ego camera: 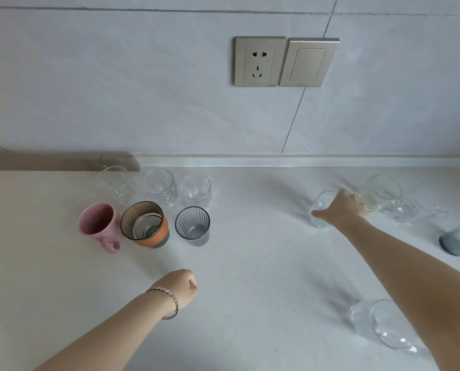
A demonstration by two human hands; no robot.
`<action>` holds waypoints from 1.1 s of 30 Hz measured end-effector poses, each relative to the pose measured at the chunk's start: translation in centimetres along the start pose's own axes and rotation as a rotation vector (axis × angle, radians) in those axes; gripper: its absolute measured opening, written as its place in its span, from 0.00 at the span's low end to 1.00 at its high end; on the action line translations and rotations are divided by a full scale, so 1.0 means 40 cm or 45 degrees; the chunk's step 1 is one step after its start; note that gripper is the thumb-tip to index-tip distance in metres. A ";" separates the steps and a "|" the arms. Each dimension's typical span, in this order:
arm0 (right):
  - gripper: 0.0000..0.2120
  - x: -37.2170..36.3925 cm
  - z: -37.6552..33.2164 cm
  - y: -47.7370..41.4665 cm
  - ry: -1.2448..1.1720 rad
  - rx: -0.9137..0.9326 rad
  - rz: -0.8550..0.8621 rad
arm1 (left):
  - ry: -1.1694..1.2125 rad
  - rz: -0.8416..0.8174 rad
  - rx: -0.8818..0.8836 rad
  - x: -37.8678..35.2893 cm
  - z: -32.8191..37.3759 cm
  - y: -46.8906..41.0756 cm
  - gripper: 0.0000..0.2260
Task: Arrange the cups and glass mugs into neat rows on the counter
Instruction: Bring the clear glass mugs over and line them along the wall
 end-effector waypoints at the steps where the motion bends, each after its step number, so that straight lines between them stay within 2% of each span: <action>1: 0.42 0.002 -0.016 0.006 0.044 0.044 0.009 | 0.004 -0.002 0.009 0.001 -0.008 -0.002 0.13; 3: 0.41 0.001 -0.062 0.021 0.092 0.206 0.008 | 0.005 0.001 0.022 0.007 -0.021 -0.006 0.14; 6: 0.42 -0.011 -0.159 0.053 0.095 0.474 -0.001 | 0.016 0.007 0.037 0.014 -0.040 -0.013 0.09; 10: 0.42 -0.036 -0.308 0.093 0.081 0.685 -0.008 | 0.018 -0.011 0.059 0.020 -0.067 -0.017 0.05; 14: 0.40 -0.062 -0.423 0.105 0.078 0.711 -0.018 | 0.022 -0.035 0.078 0.028 -0.099 -0.012 0.04; 19: 0.41 -0.080 -0.458 0.114 0.040 0.618 -0.054 | 0.037 -0.061 0.101 0.037 -0.129 -0.002 0.08; 23: 0.44 -0.072 -0.410 0.159 -0.015 0.666 -0.041 | 0.006 -0.061 0.088 0.028 -0.133 0.003 0.05; 27: 0.32 -0.081 -0.263 0.205 0.120 0.689 -0.110 | -0.002 -0.035 0.039 0.010 -0.106 0.007 0.05; 30: 0.23 -0.070 -0.098 0.212 0.265 0.569 -0.287 | -0.045 -0.011 -0.028 -0.004 -0.065 0.018 0.05; 33: 0.23 -0.034 0.079 0.218 0.399 0.399 -0.383 | -0.097 -0.002 -0.078 -0.027 -0.013 0.027 0.05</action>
Point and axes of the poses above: each hand's wrist, its own y-axis away from the middle knuckle, its own x-axis out of the back of the hand, z = x × y, the point moved 3 cm from there along -y, towards the middle knuckle, and after that the axes turned 1 degree about z, right-handed, at the moved point
